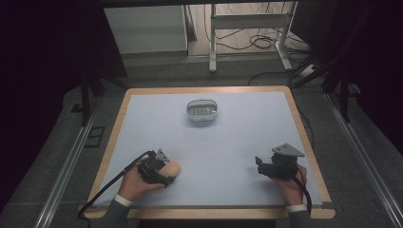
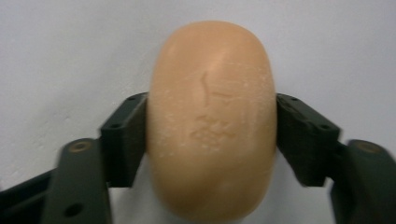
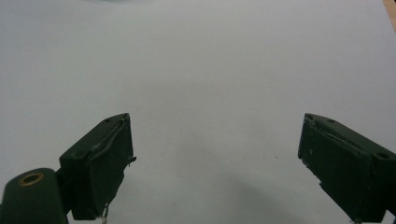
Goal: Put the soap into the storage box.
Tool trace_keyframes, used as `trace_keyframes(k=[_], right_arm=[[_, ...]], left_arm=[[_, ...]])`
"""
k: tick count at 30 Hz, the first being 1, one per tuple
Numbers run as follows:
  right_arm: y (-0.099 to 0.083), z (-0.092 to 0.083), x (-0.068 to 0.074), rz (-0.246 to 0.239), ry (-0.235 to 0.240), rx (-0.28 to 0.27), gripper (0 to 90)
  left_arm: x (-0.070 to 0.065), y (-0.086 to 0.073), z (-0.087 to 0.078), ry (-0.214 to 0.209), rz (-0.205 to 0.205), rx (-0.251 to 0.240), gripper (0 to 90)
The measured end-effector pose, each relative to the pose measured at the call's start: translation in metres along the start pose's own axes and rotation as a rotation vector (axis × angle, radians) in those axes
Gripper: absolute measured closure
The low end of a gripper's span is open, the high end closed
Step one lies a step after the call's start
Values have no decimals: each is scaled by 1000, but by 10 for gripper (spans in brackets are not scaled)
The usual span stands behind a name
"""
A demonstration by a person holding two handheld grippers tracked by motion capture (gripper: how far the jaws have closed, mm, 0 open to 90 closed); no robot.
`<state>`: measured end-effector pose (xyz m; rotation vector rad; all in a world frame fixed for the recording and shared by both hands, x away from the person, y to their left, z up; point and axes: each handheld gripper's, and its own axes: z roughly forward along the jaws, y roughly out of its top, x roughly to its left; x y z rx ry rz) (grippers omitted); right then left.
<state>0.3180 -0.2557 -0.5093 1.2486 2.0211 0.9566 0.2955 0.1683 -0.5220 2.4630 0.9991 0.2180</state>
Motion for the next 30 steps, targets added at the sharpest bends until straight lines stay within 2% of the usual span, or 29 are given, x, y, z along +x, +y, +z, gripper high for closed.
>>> trace_keyframes(k=[8, 16, 23, 30], right_arm=[[0, -1, -1, 6, -2, -3, 103], [1, 0, -5, 19, 5, -9, 103], [1, 3, -4, 18, 26, -2, 103], [1, 3, -2, 23, 40, 3, 103]], left_arm=[[2, 0, -1, 11, -9, -2, 328], [5, 2, -7, 2, -16, -11, 328], [14, 9, -16, 4, -46, -40, 327], [21, 17, -20, 8, -46, -37, 328]])
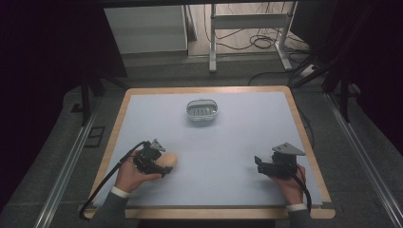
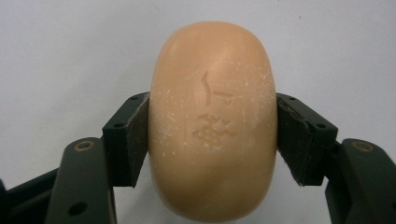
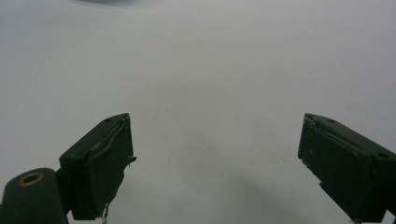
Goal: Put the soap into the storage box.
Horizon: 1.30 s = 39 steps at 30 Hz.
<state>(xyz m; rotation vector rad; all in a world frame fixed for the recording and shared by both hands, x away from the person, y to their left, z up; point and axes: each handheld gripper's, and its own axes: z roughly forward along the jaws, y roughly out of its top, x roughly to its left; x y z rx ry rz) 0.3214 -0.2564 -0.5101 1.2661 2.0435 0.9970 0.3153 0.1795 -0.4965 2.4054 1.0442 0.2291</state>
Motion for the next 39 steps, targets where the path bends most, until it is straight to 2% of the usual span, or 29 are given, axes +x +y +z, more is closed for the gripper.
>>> trace_keyframes(k=[10, 22, 25, 39], right_arm=[[-1, 0, 1, -4, 5, 8, 103], [-2, 2, 1, -7, 9, 23, 102], [-2, 2, 1, -6, 11, 24, 102], [-2, 2, 0, -9, 12, 26, 102]], left_arm=[[6, 6, -1, 6, -3, -18, 328], [10, 15, 2, 1, 5, -10, 327], [12, 16, 2, -12, 1, -13, 328], [15, 29, -1, -5, 16, -14, 327]])
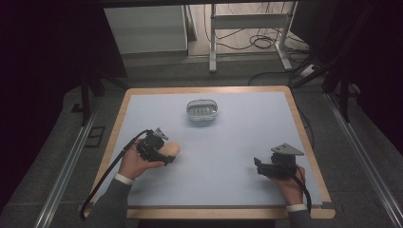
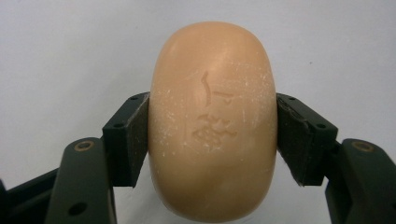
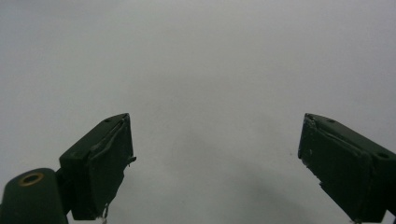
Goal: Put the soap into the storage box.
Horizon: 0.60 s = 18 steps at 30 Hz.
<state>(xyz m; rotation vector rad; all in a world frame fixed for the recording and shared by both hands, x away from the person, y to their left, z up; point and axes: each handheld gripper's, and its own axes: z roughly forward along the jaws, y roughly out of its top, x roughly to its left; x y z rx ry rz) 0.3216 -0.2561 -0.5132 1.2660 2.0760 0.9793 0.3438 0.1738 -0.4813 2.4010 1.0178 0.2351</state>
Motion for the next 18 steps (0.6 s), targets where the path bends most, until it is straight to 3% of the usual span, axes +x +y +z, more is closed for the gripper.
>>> trace_keyframes(k=[18], right_arm=[[0, -1, -1, -2, 1, 2, 102]], left_arm=[[3, 14, 2, 11, 17, 7, 328]])
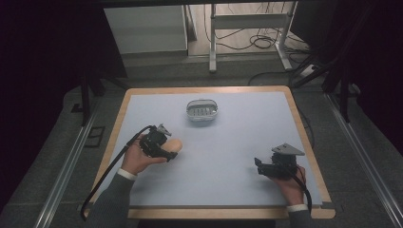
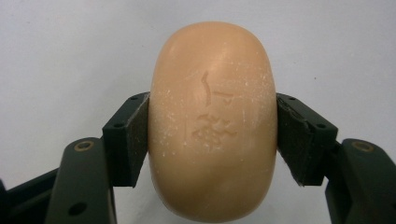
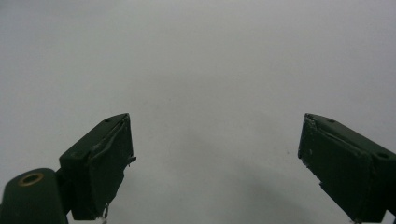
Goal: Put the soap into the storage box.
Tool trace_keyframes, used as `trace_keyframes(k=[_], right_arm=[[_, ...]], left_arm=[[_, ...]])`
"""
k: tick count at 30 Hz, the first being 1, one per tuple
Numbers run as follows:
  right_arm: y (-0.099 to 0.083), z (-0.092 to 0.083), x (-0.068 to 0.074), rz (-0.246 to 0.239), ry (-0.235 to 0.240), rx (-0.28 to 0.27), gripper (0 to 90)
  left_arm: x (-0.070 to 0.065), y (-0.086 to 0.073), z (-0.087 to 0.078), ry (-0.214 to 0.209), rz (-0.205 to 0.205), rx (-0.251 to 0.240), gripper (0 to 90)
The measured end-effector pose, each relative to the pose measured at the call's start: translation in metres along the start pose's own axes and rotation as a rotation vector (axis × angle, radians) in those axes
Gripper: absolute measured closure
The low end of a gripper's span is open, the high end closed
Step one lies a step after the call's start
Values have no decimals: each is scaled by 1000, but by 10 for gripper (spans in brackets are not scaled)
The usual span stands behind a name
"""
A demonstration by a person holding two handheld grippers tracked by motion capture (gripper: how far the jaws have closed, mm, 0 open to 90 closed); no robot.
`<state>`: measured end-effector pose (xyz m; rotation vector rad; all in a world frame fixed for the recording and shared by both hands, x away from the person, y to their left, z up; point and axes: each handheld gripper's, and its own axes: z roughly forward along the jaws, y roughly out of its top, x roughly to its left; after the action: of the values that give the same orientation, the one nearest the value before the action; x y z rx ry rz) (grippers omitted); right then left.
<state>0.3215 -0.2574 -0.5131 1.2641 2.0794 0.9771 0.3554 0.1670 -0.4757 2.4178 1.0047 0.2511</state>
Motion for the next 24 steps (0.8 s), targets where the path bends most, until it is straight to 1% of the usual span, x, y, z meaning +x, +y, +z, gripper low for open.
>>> trace_keyframes(k=[15, 24], right_arm=[[0, -1, -1, 1, -5, -1, 102], [0, -1, -1, 1, -7, 1, 102]], left_arm=[[4, 12, 3, 6, 12, 4, 328], [8, 18, 4, 8, 6, 6, 328]])
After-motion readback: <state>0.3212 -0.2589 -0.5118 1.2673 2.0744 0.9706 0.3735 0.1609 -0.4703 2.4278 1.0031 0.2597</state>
